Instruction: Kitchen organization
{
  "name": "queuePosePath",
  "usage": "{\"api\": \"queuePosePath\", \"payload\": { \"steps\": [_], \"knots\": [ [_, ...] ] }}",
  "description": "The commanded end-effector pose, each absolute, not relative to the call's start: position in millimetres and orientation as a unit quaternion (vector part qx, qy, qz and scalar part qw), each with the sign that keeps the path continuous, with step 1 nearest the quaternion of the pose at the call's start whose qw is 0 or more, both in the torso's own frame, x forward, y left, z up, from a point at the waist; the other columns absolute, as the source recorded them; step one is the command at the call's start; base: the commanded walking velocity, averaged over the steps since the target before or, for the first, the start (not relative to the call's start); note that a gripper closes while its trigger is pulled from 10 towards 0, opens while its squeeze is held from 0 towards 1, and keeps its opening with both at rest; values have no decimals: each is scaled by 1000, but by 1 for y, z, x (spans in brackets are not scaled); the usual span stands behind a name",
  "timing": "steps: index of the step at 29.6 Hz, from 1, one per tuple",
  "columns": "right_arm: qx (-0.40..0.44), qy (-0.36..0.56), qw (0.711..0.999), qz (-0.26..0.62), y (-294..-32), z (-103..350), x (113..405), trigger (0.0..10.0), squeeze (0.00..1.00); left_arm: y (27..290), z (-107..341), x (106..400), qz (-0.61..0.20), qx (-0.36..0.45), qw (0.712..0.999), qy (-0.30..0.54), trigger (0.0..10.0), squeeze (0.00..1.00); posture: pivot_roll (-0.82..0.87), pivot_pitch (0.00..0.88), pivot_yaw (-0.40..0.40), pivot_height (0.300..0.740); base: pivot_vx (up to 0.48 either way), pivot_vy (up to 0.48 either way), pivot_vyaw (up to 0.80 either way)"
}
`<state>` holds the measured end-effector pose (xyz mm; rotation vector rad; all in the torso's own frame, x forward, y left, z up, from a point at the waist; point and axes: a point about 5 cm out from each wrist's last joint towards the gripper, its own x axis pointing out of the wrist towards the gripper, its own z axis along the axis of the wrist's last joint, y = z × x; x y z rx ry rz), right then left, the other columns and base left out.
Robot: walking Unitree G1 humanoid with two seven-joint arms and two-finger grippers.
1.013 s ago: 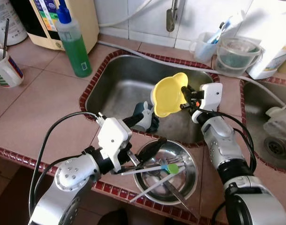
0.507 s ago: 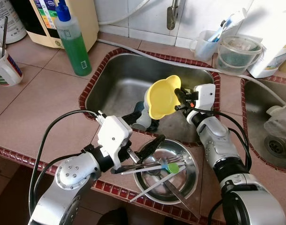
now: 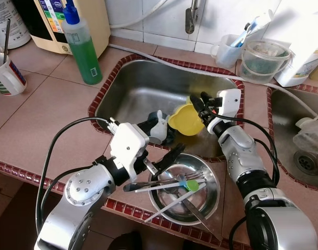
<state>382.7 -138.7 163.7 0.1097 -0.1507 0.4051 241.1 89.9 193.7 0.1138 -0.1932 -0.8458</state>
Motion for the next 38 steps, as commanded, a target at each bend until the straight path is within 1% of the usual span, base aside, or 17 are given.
{"api": "queuePosePath", "payload": {
  "steps": [1,3,5,11,12,13,15,17,25,31,32,33,34,36,38],
  "knots": [
    [58,-87,974,200,-140,169,385,10000,1000,90,196,245,-409,56,905,-105,10000,0,116,144,-18,740,0,0,0],
    [60,-93,974,197,-140,172,385,10000,1000,91,198,248,-402,58,907,-113,10000,0,114,123,-19,740,0,0,0],
    [62,-101,974,193,-141,174,385,10000,1000,92,197,255,-384,55,914,-116,10000,0,116,95,-25,740,0,0,0],
    [72,-121,973,184,-139,177,383,10000,1000,101,196,264,-352,32,929,-112,10000,0,107,73,-28,740,0,0,0],
    [65,-138,972,181,-137,179,380,10000,1000,108,197,268,-329,9,937,-117,10000,0,101,69,-26,740,0,0,0],
    [65,-138,972,181,-137,179,380,10000,1000,108,197,268,-329,9,937,-117,10000,0,101,69,-26,740,0,0,0],
    [57,-157,970,175,-136,182,377,10000,1000,116,196,273,-303,-13,946,-117,10000,0,97,65,-26,740,0,0,0],
    [49,-190,968,158,-138,189,373,10000,1000,123,197,280,-275,-33,953,-121,10000,0,95,58,-28,740,0,0,0],
    [28,-239,961,135,-137,202,362,10000,1000,131,196,287,-247,-22,960,-129,10000,0,87,52,-26,740,0,0,0],
    [-19,-267,956,119,-133,198,343,10000,1000,136,187,289,-228,-38,964,-131,10000,0,82,39,-25,740,0,0,0],
    [-34,-268,955,119,-132,195,339,10000,800,137,185,289,-226,-36,964,-132,10000,0,81,38,-24,740,0,0,0],
    [-44,-269,955,120,-131,194,337,10000,800,137,184,290,-225,-34,965,-132,10000,0,81,35,-24,740,0,0,0],
    [-58,-265,955,121,-130,189,334,10000,0,138,180,290,-222,-21,966,-129,10000,0,77,32,-21,740,0,0,0],
    [-74,-258,956,116,-128,179,326,10000,0,138,173,290,-218,5,968,-122,10000,0,77,30,-22,740,0,0,0],
    [-69,-251,960,107,-128,174,322,10000,0,139,171,289,-216,-6,968,-123,10000,0,76,29,-20,740,0,0,0]
  ]
}}
